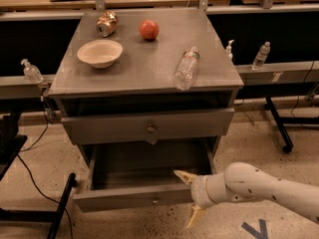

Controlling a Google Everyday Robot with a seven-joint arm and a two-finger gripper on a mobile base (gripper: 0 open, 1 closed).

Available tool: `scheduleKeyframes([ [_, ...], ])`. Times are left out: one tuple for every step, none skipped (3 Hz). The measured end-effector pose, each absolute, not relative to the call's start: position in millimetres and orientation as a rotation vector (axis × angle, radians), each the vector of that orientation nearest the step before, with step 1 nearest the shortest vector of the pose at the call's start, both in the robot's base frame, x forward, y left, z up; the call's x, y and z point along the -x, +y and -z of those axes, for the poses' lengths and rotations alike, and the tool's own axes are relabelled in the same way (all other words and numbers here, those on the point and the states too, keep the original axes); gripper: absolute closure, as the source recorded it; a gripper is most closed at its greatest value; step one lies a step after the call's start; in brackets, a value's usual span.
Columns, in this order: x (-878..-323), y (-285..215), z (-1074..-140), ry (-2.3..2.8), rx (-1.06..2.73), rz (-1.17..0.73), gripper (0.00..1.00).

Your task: Open middle drawer

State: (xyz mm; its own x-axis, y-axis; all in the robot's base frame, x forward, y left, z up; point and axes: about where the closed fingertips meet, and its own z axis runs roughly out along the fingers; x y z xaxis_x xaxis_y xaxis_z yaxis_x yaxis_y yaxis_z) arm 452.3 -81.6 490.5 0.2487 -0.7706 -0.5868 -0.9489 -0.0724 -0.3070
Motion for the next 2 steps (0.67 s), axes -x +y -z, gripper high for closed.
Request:
scheduleKeyframes([
  [-436.8, -60.0, -545.3, 1.368, 1.755, -0.369, 0.0],
  [-435.3, -73.2, -553.3, 1.342, 1.753, -0.306, 0.0],
])
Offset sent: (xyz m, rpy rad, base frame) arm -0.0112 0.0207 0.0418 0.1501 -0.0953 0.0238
